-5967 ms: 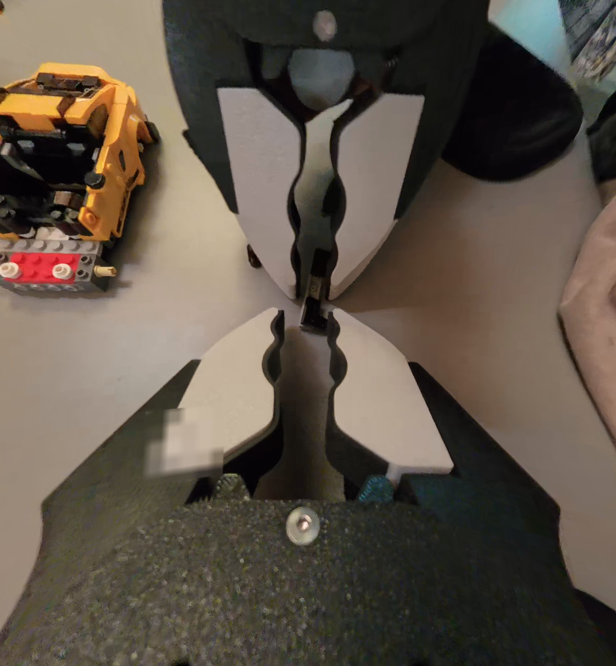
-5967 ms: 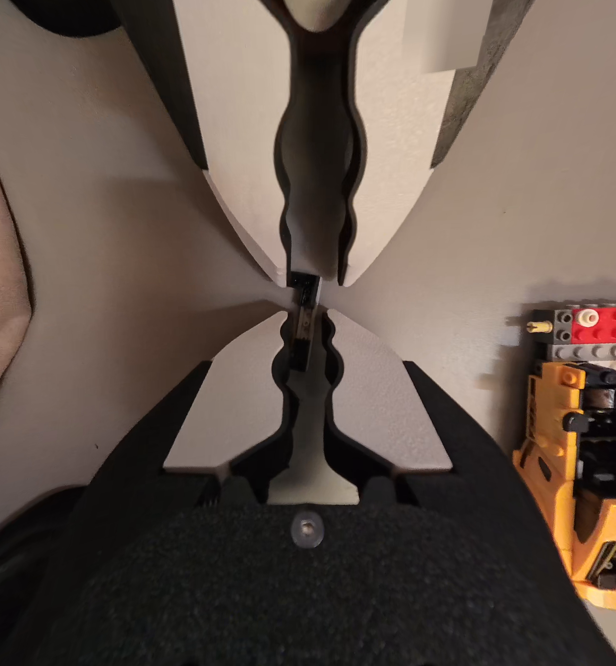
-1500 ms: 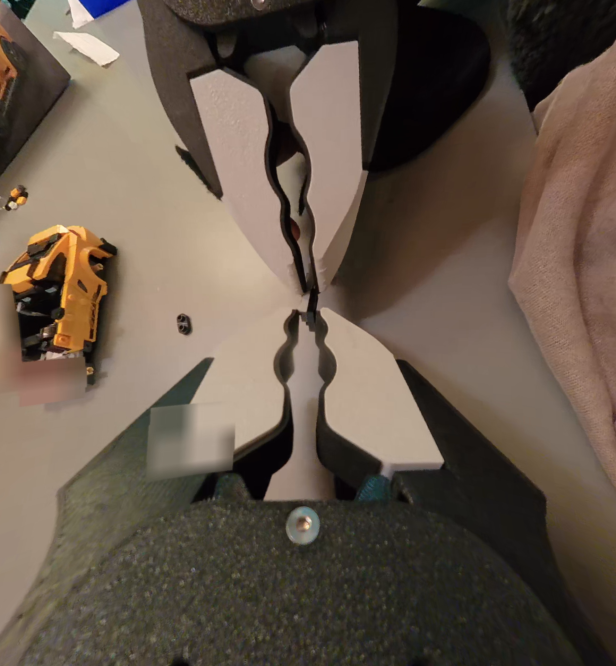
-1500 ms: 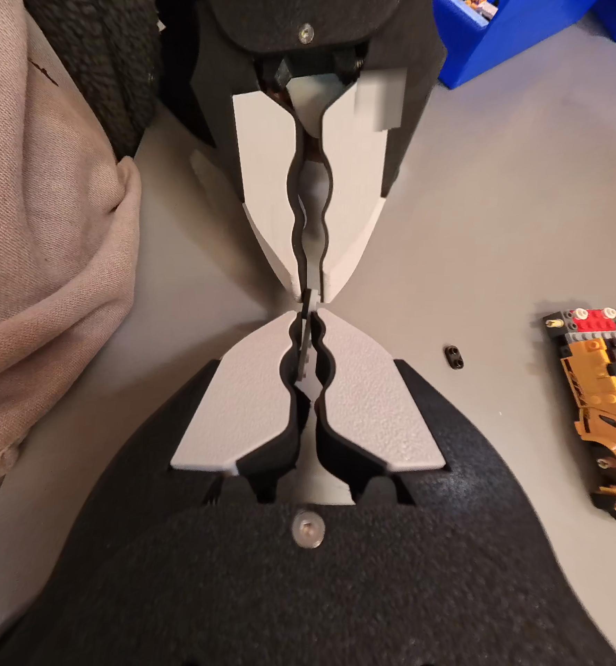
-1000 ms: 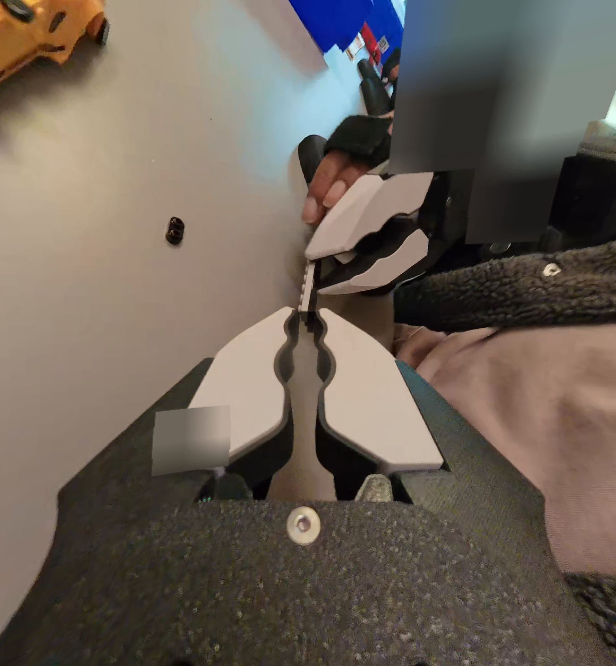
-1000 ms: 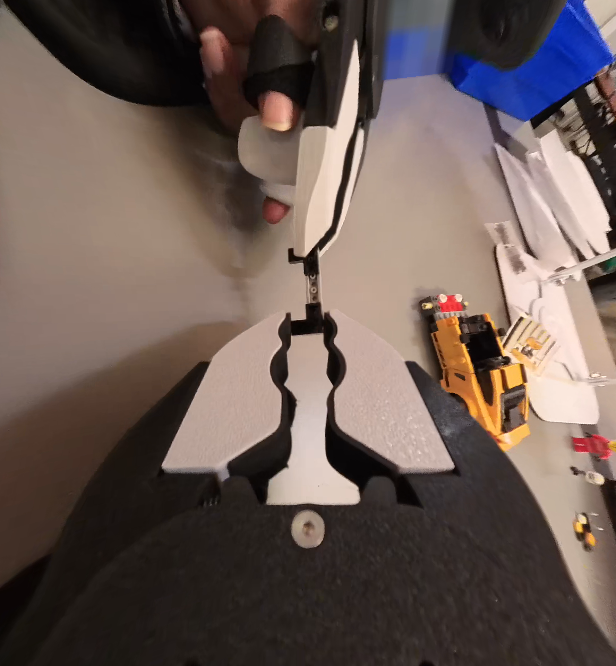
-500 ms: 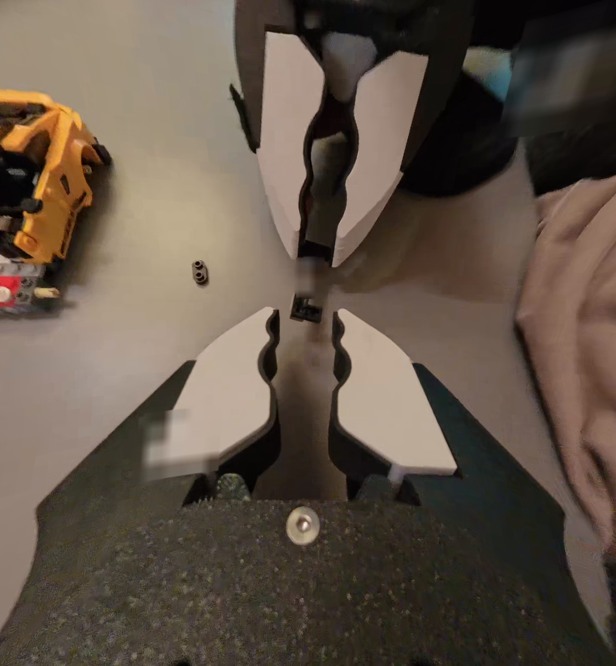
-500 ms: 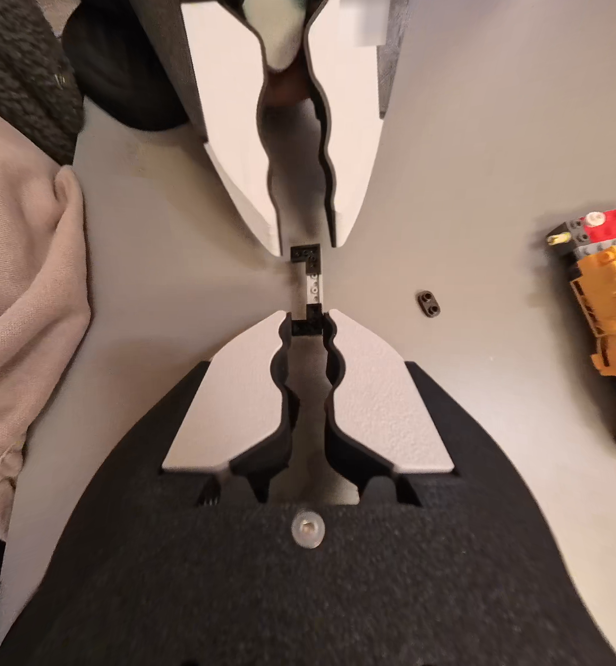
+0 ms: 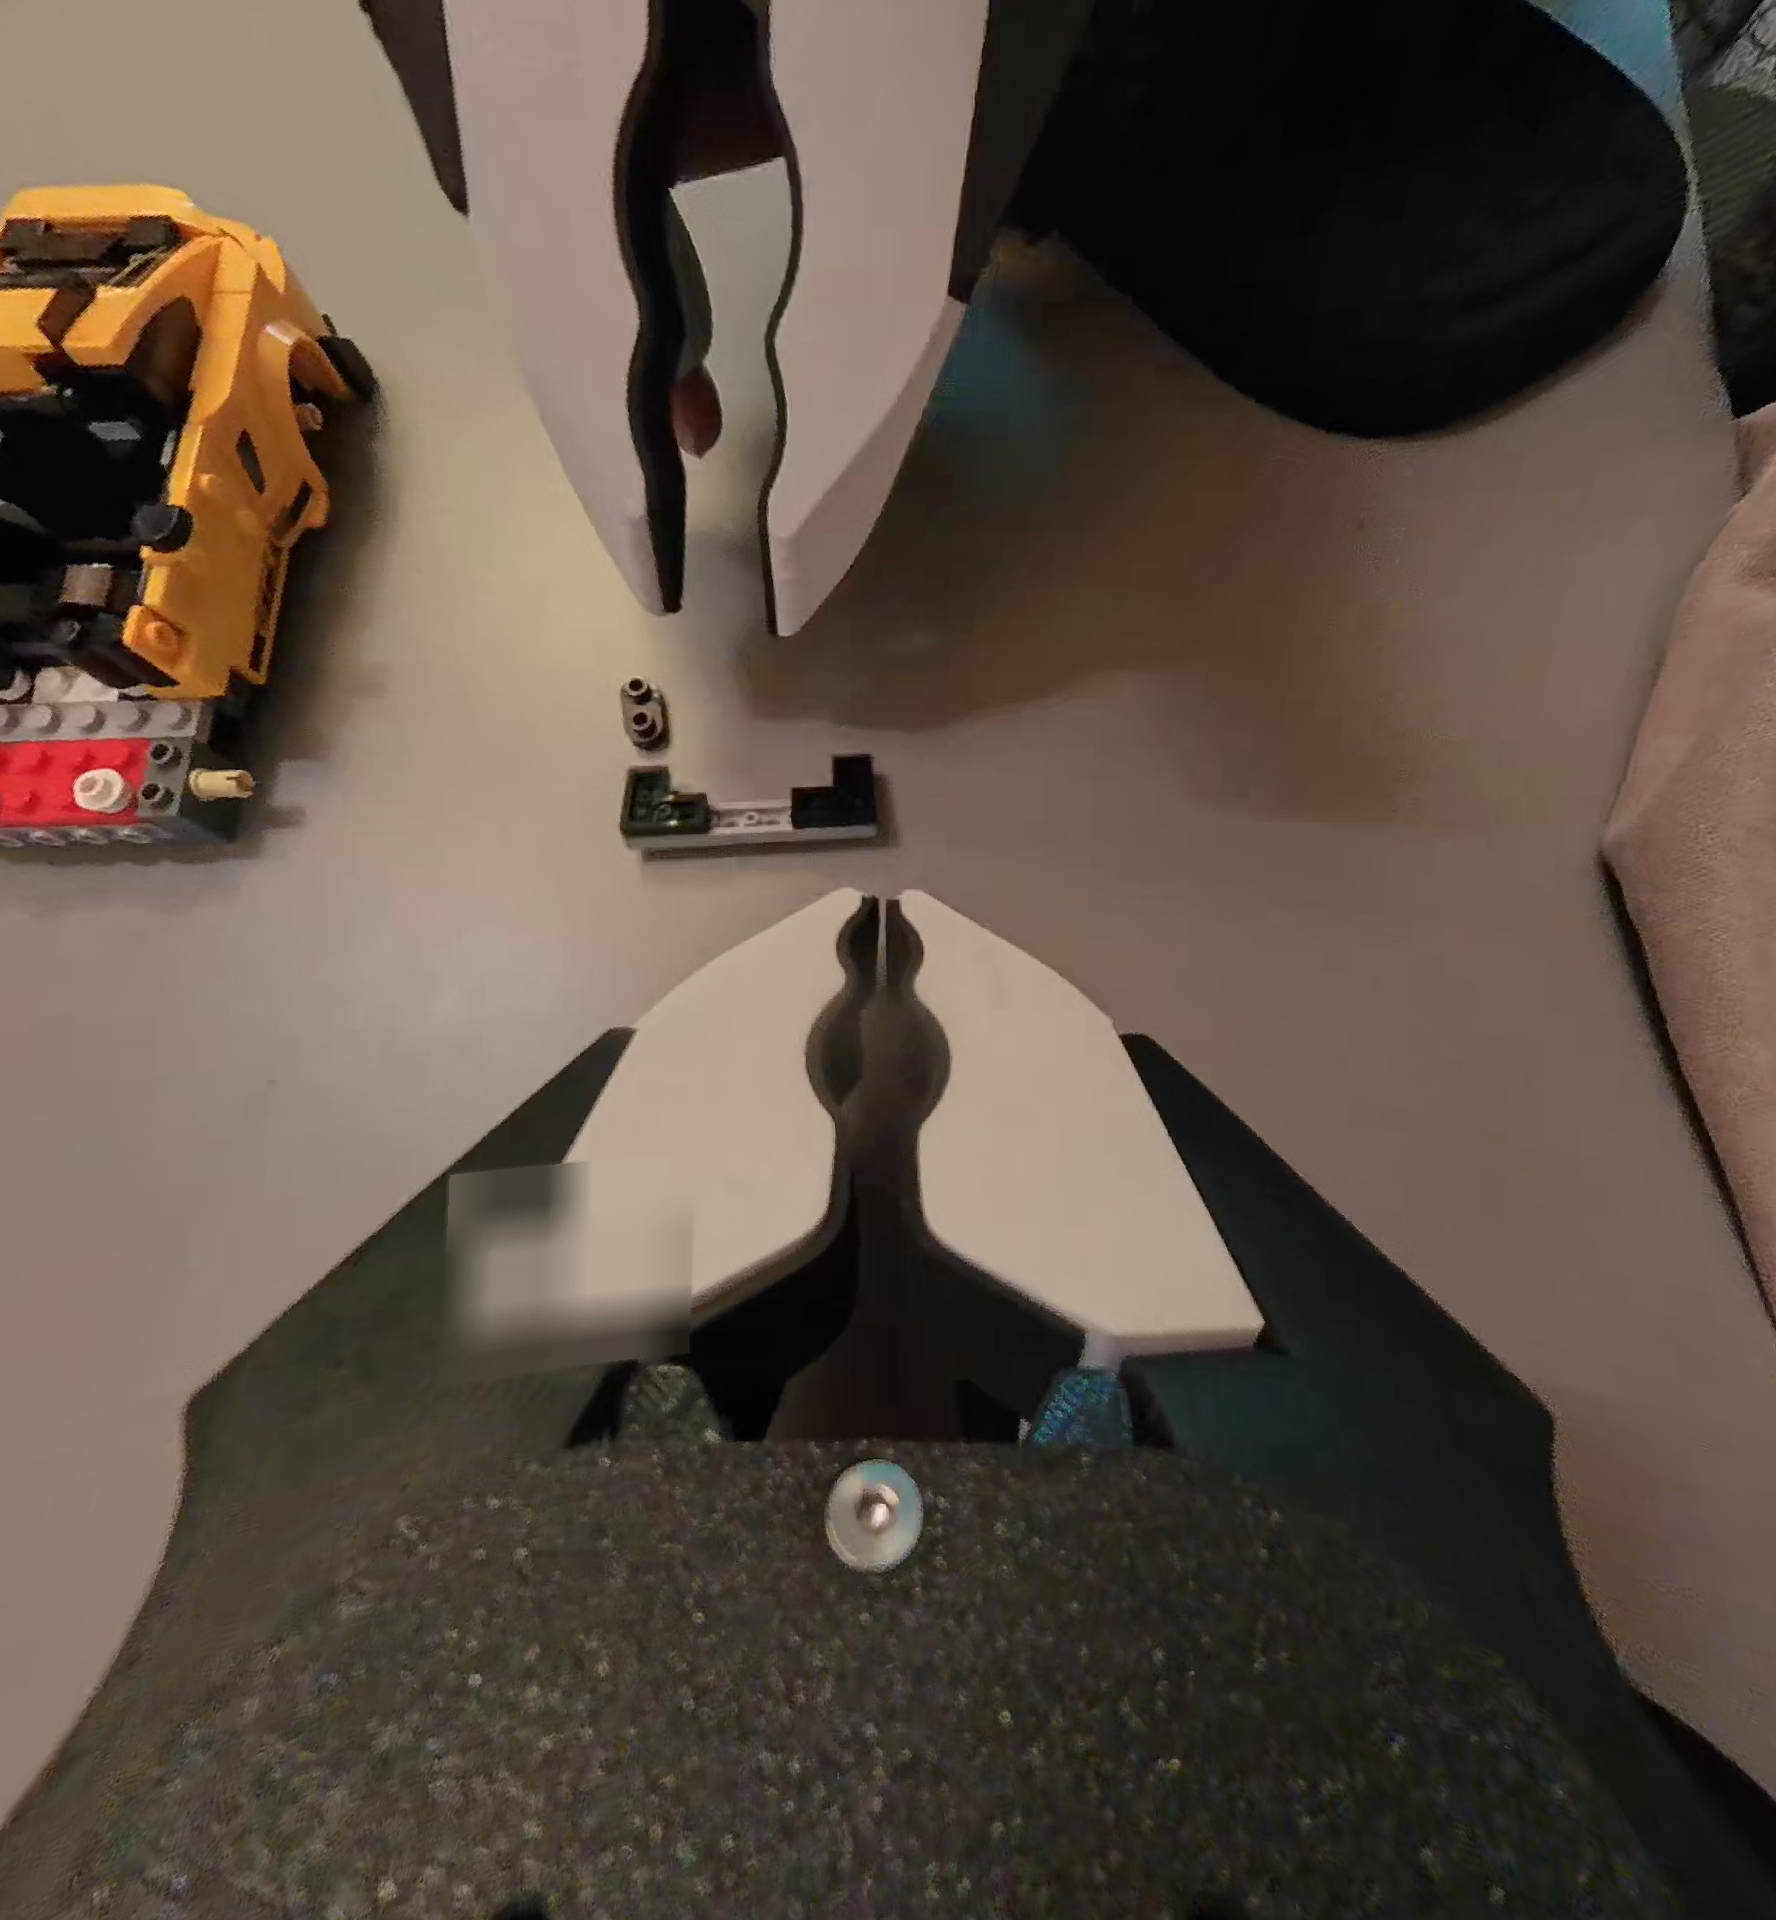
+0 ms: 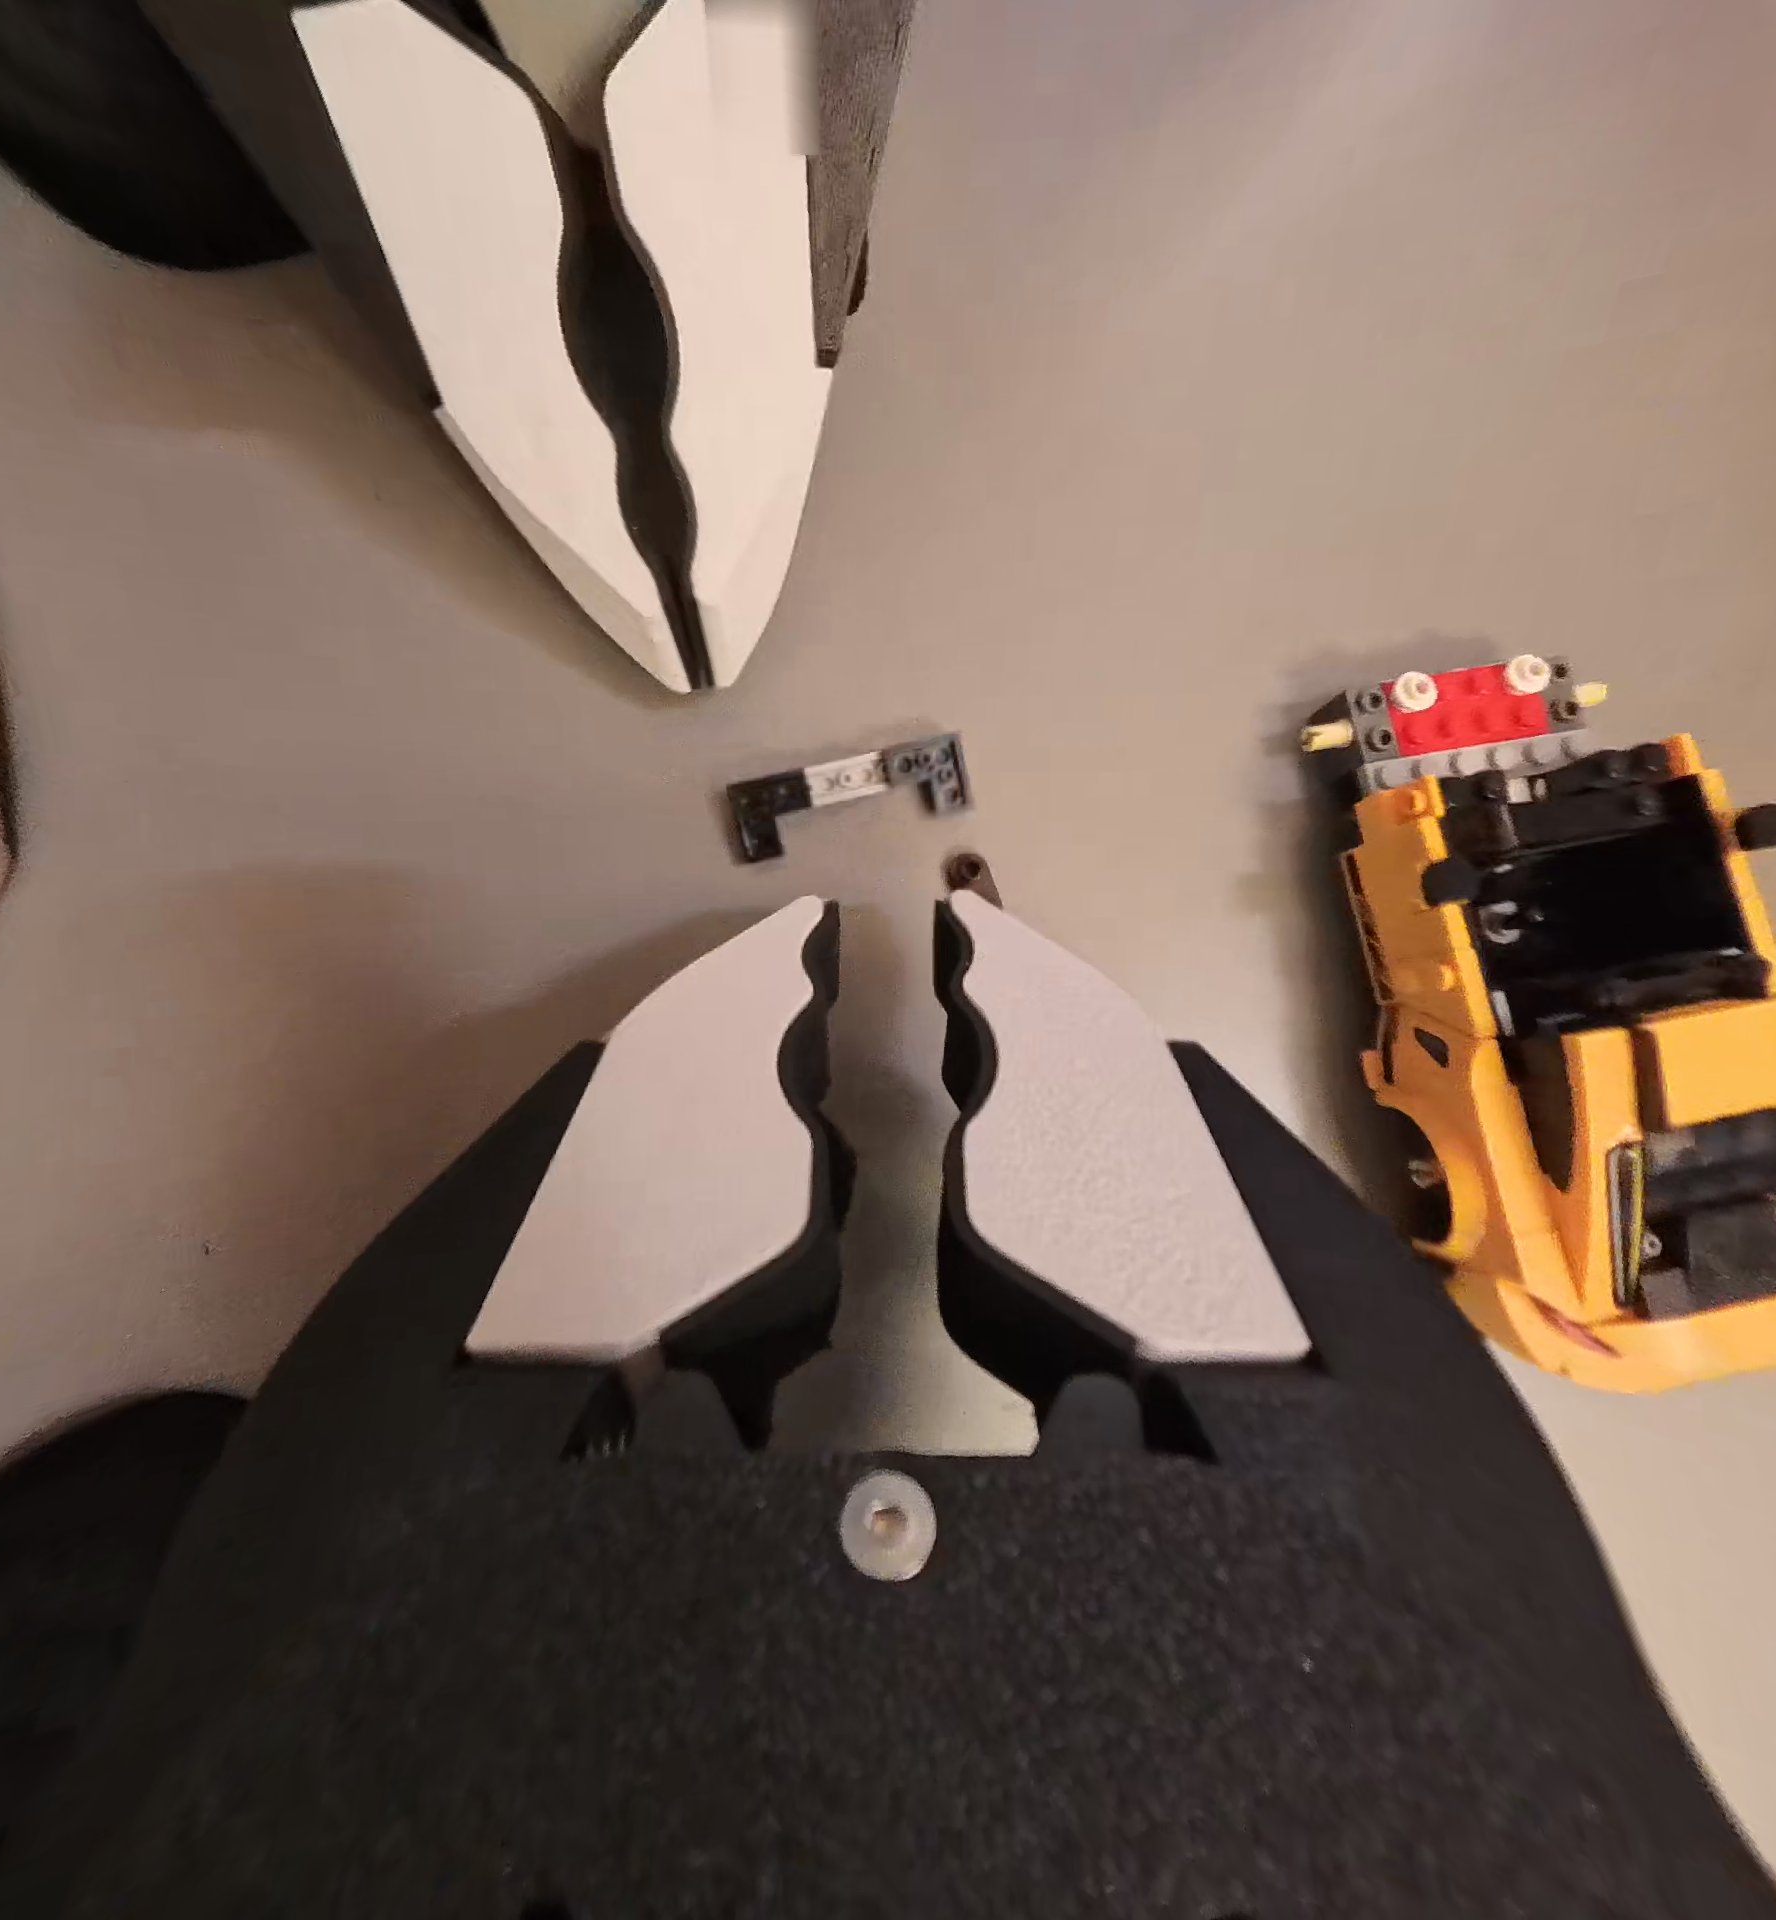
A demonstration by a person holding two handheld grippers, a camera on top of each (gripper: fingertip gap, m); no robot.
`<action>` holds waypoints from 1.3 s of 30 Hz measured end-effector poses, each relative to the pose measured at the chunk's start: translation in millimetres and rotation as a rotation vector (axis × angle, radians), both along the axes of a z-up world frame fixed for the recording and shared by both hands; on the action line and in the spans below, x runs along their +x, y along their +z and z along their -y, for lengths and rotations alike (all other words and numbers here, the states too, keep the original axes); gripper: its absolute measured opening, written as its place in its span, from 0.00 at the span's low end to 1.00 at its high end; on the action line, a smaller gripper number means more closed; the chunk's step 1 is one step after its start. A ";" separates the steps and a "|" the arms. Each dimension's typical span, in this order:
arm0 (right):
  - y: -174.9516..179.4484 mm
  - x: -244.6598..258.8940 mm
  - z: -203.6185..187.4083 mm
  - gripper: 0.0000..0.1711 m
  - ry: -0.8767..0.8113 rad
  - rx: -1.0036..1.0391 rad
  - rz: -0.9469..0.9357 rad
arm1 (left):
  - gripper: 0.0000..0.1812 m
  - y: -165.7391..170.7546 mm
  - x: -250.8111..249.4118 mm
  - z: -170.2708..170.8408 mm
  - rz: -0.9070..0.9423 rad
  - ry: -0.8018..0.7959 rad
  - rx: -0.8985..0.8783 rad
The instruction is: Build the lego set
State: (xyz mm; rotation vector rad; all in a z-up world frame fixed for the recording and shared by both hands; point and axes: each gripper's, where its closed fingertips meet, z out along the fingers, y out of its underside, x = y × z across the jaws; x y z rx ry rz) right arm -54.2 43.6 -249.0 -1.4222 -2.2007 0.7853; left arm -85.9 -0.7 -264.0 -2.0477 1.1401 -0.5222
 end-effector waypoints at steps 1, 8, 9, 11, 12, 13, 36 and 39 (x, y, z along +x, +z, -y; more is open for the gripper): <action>0.2 -1.0 -1.2 0.10 0.010 -0.005 0.006 | 0.01 -1.1 -1.2 -0.5 -0.006 0.004 0.001; -3.8 -11.3 -11.2 0.10 0.085 0.094 0.003 | 0.09 -3.2 -4.6 -7.6 0.004 0.043 -0.002; -3.7 -12.6 -5.2 0.10 0.111 0.082 0.011 | 0.09 -3.2 -4.5 -8.2 0.003 0.045 0.002; -7.6 -9.8 8.4 0.10 0.162 0.055 0.068 | 0.11 -3.4 -4.2 -10.1 0.003 0.053 0.008; -10.7 -7.6 12.1 0.10 0.171 0.058 0.097 | 0.12 -3.4 -4.4 -10.9 0.001 0.057 0.010; -14.0 -4.3 15.8 0.10 0.182 0.061 0.123 | 0.12 -3.5 -4.8 -12.0 -0.001 0.062 0.013; -20.3 -36.9 11.3 0.14 0.413 0.139 0.132 | 0.19 -2.7 -2.4 -0.9 -0.028 -0.018 0.021; -22.5 -38.9 12.6 0.08 0.390 0.118 0.162 | 0.19 0.2 -3.6 -1.6 -0.006 -0.011 0.020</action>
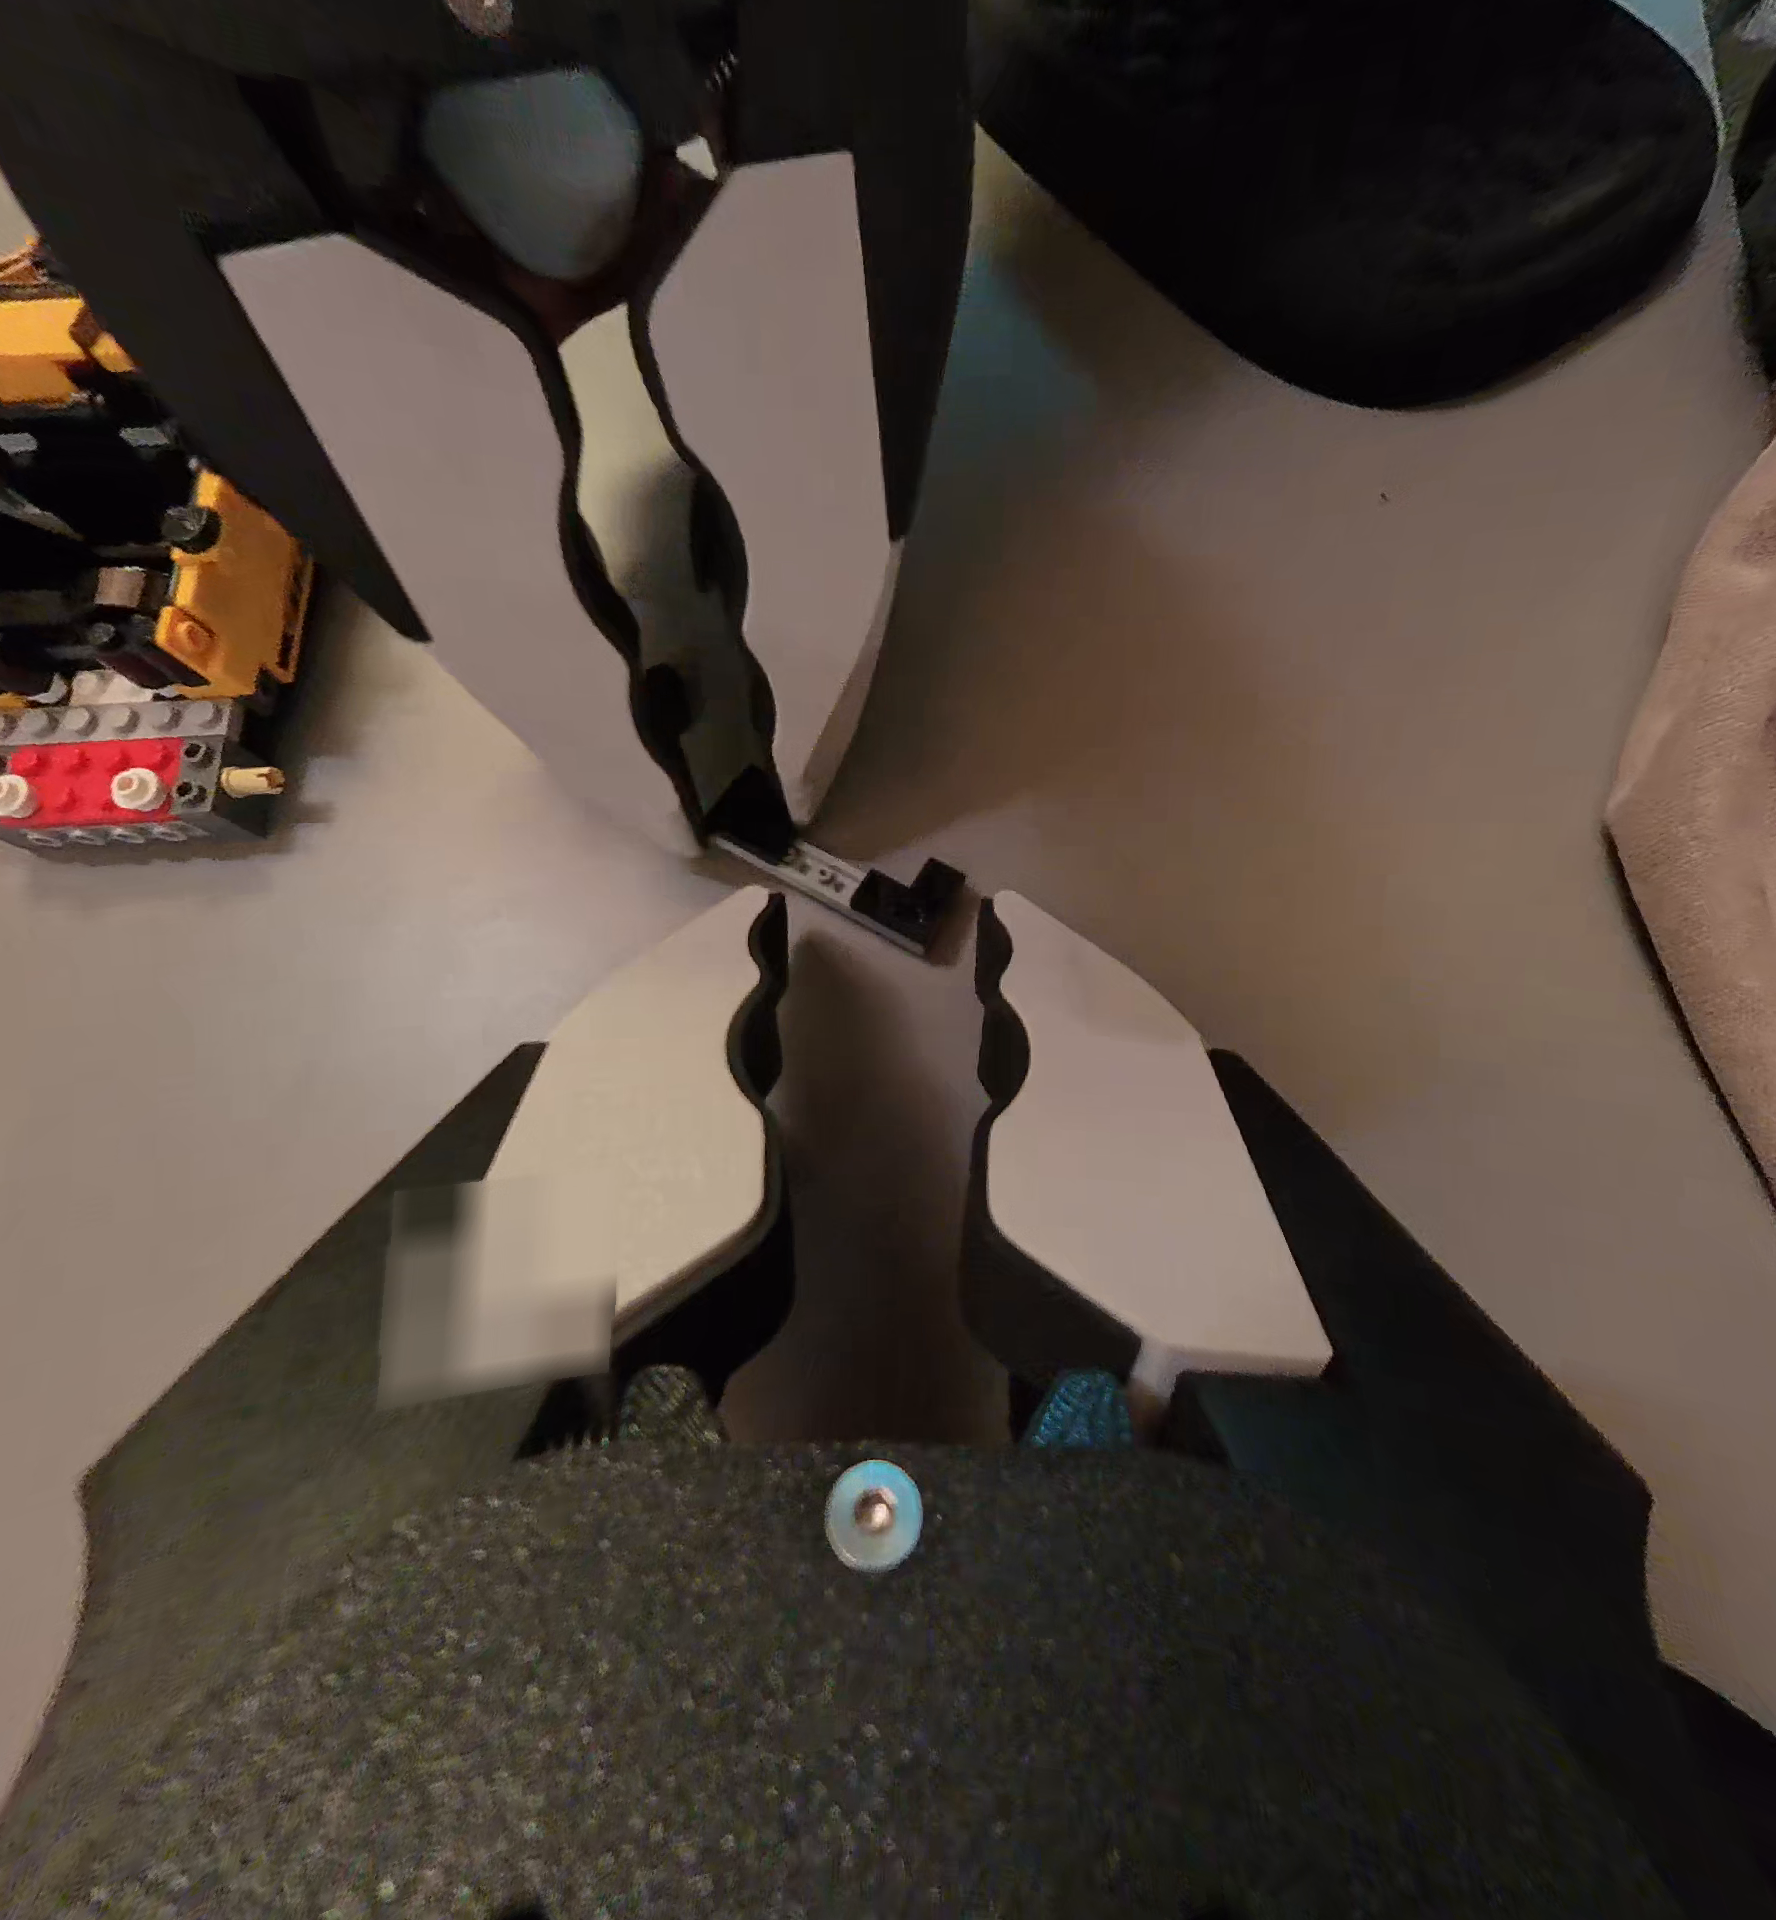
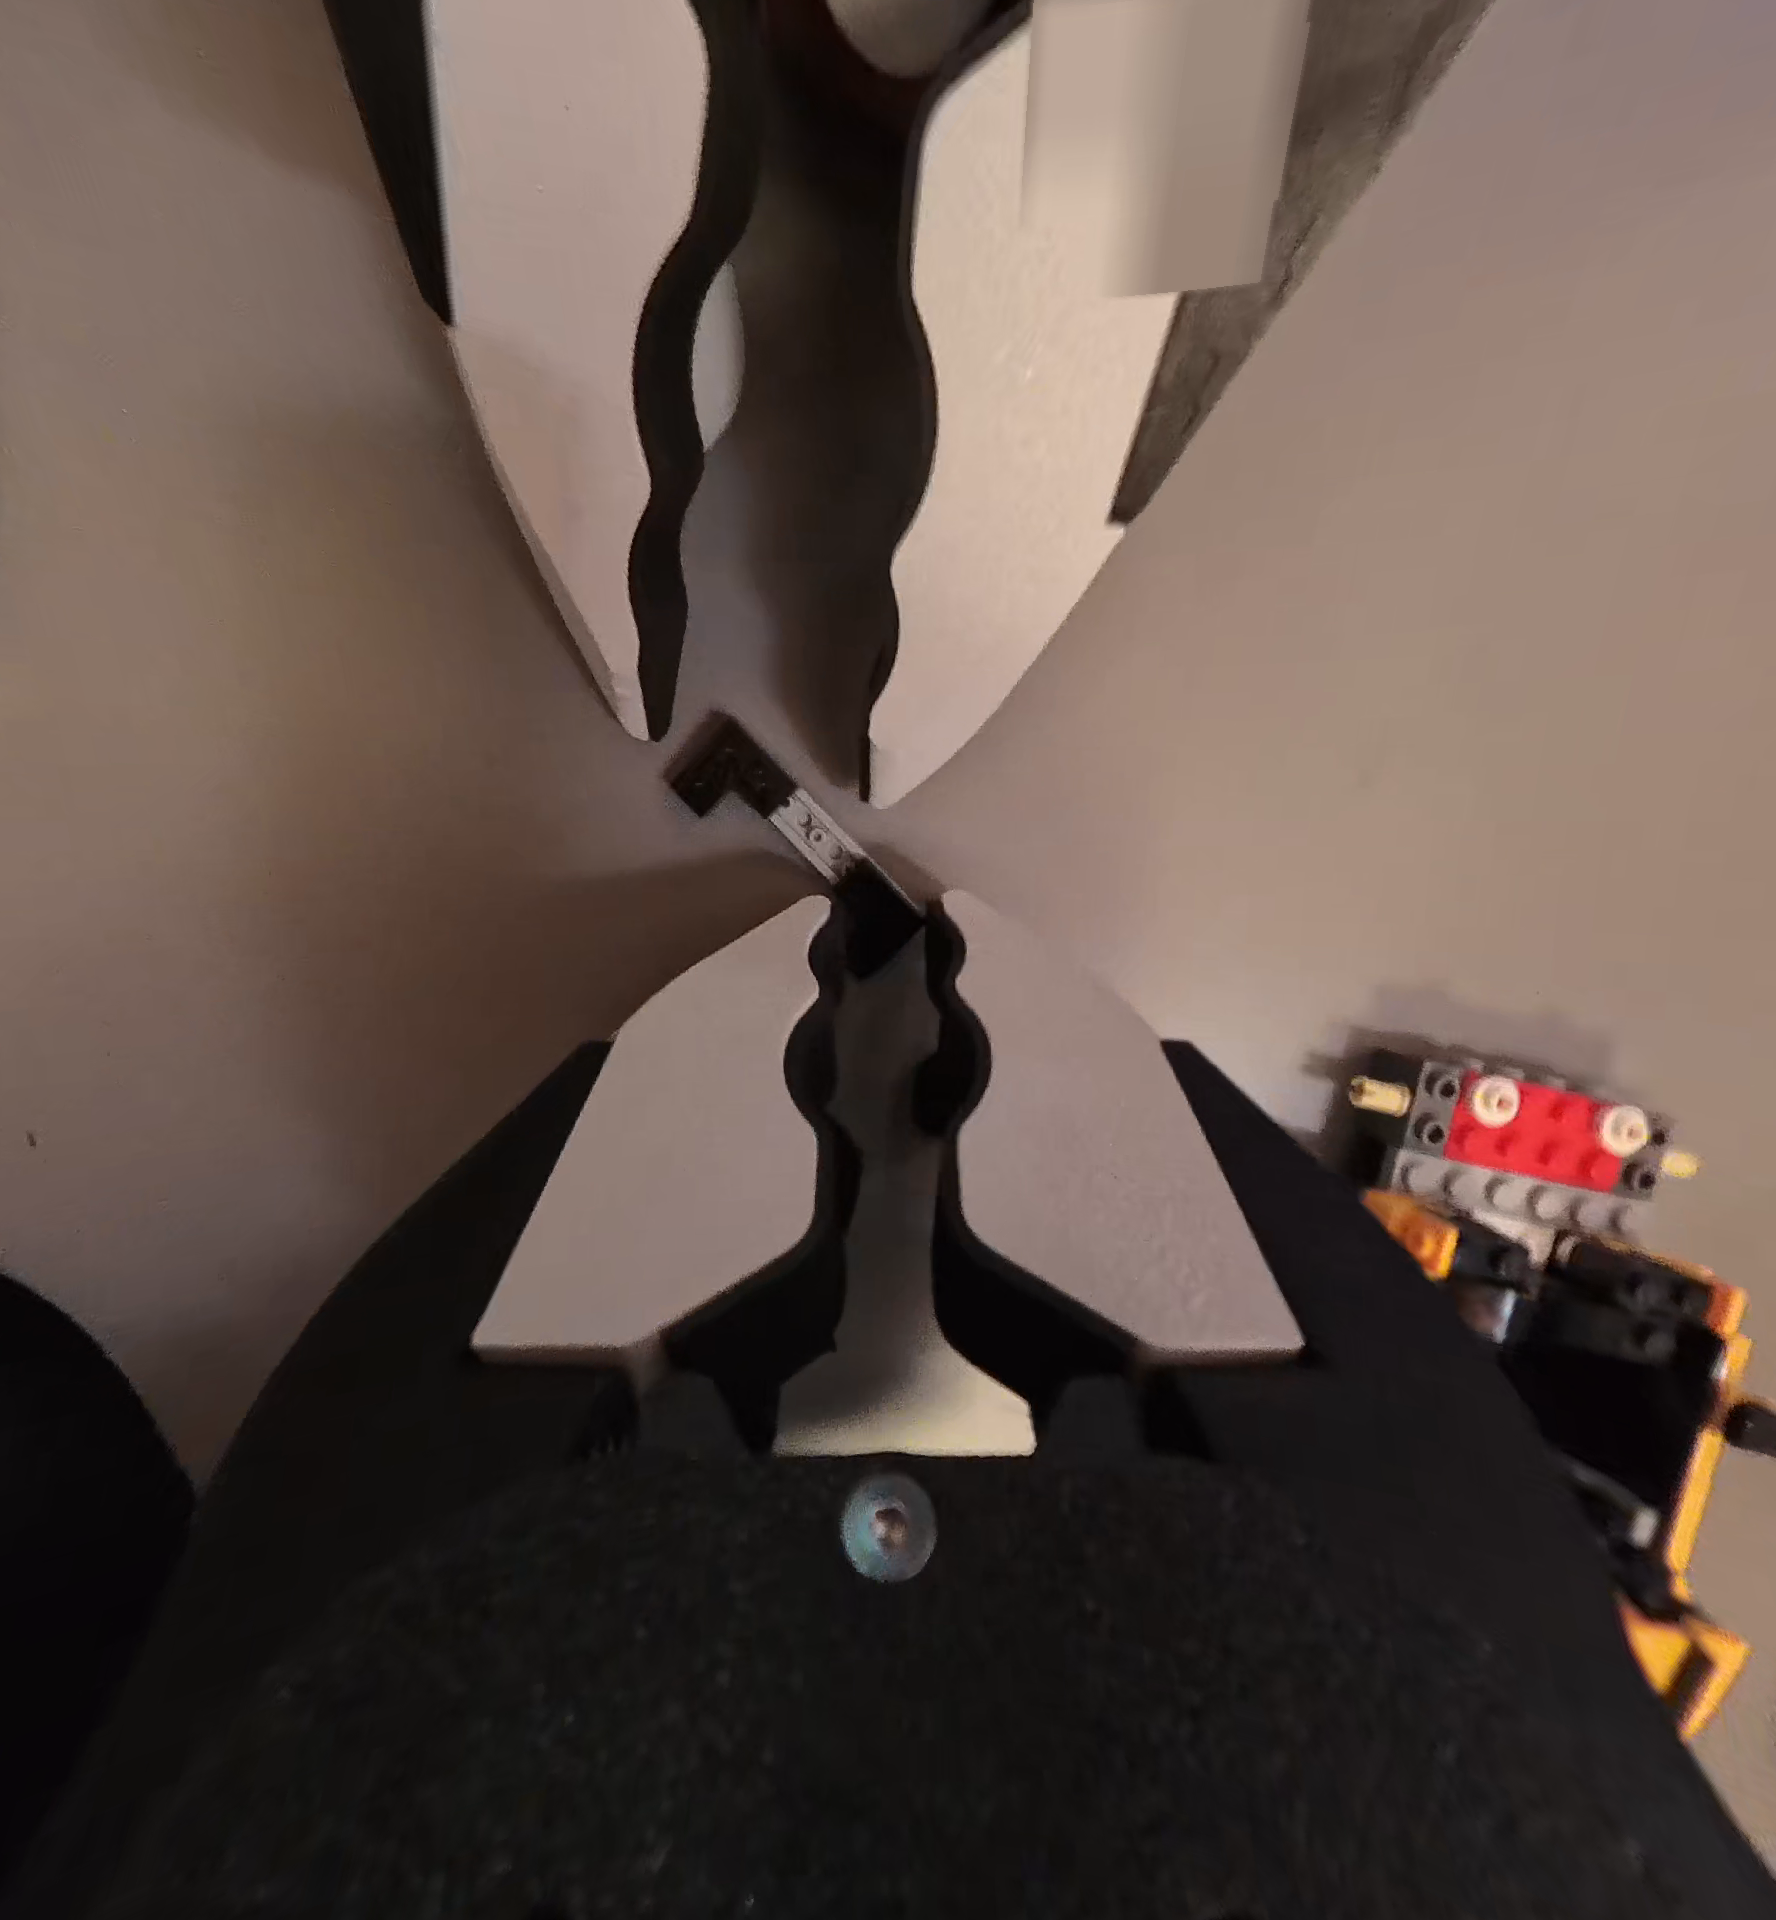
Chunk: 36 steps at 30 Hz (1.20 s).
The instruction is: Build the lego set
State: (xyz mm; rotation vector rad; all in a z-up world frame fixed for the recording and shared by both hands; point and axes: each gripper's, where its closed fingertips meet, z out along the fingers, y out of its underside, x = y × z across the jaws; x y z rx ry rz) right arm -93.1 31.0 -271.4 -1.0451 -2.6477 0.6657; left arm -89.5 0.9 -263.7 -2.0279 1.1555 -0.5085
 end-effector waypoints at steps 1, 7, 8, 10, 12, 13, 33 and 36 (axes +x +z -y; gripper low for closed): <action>0.0 0.9 -2.9 0.08 -0.051 0.005 0.012 | 0.19 0.8 -0.1 0.1 0.005 0.000 0.001; 7.2 18.0 -3.8 0.08 -0.575 -0.165 0.124 | 0.21 -1.1 2.8 0.9 -0.017 -0.002 0.020; 6.8 21.2 -4.1 0.08 -0.662 -0.199 0.139 | 0.21 -0.7 4.5 1.2 -0.018 -0.003 0.026; 2.4 28.3 -5.9 0.08 -0.757 -0.185 0.133 | 0.21 1.1 7.2 0.4 -0.019 0.004 0.046; -0.7 30.2 -0.9 0.08 -0.817 -0.209 0.118 | 0.19 2.5 9.6 0.6 -0.020 0.002 0.060; -1.3 29.6 -0.2 0.08 -0.836 -0.207 0.095 | 0.18 2.7 10.2 0.6 -0.021 0.004 0.064; 16.5 30.7 -12.3 0.12 -0.420 -0.134 -0.033 | 0.11 -5.4 4.5 1.6 -0.072 -0.020 0.072; 11.4 29.0 -17.3 0.14 -0.342 -0.057 -0.085 | 0.13 -5.3 5.4 1.2 -0.062 -0.020 0.068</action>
